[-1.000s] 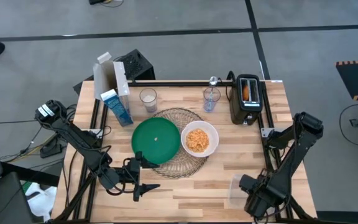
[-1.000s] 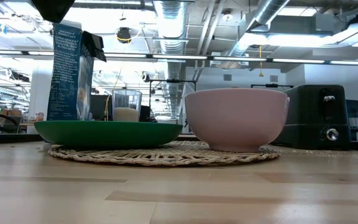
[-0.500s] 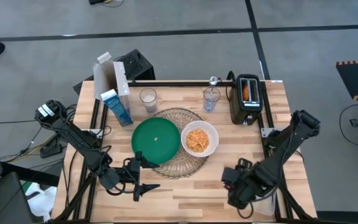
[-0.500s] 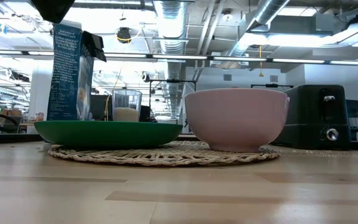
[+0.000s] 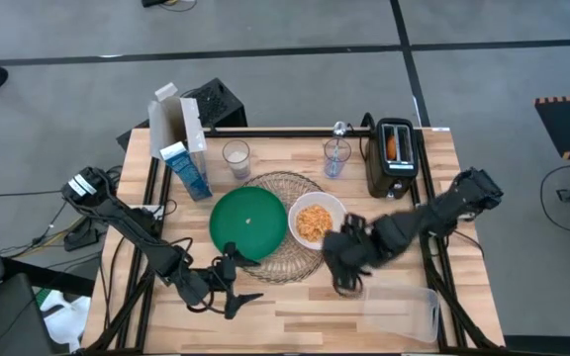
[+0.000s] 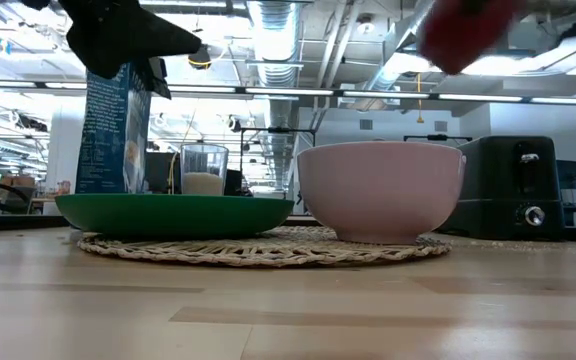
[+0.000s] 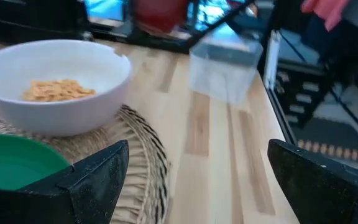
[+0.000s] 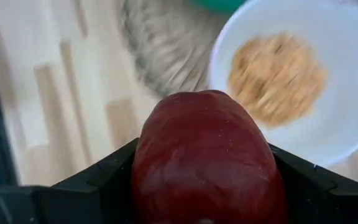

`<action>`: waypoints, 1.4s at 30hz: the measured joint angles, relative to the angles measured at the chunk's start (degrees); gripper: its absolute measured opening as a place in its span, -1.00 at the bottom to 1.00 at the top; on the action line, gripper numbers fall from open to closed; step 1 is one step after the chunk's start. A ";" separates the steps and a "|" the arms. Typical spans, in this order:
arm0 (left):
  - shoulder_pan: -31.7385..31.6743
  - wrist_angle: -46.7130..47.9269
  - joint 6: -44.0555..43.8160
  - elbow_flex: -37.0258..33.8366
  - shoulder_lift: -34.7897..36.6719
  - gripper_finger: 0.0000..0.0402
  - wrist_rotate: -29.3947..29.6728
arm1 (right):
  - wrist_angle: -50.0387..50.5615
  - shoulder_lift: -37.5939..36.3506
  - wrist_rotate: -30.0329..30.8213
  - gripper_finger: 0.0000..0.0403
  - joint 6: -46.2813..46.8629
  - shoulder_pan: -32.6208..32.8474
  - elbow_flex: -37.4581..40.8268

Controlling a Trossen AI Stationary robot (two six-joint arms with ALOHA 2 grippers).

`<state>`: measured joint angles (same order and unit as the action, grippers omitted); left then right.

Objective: Arrange a breakfast setting
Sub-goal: Put the red apple on the placemat above the green plate and white bowl from the bin

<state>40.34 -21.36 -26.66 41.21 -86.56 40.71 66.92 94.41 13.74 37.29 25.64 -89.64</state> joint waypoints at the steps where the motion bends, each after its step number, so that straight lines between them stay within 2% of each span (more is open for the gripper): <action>1: -0.10 0.00 0.92 0.00 -0.32 0.84 -0.67 | -0.28 0.00 0.19 0.52 -2.16 -1.81 -0.85; 10: 0.15 0.33 6.52 -0.11 0.08 0.84 -0.82 | -0.79 0.68 1.35 0.52 -17.81 -15.73 -7.80; 16: 2.74 4.23 7.56 -0.85 2.94 0.84 3.51 | -3.04 0.68 -0.86 0.52 -23.06 -22.91 -9.35; 21: 3.49 0.80 6.25 -8.38 7.20 0.84 4.82 | -4.09 0.57 -2.34 0.52 -26.83 -28.35 -10.74; 26: 2.36 -14.50 6.36 -19.23 10.24 0.84 3.71 | -6.44 3.22 -4.91 0.52 -30.18 -34.37 -13.72; 30: 0.84 -20.76 7.02 -23.76 10.60 0.84 3.07 | -4.84 9.64 -5.22 0.52 -34.69 -37.92 -20.60; 36: -0.68 -19.72 7.11 -24.63 10.60 0.84 2.27 | 0.93 22.45 -8.00 0.52 -38.24 -41.34 -33.33; 42: -2.90 -19.62 10.54 -24.39 10.62 0.84 -3.41 | 5.42 33.66 -10.73 0.52 -38.41 -43.51 -42.52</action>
<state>37.44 -40.99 -16.12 16.82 -75.94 37.30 72.33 128.07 3.01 -1.11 -17.87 -132.16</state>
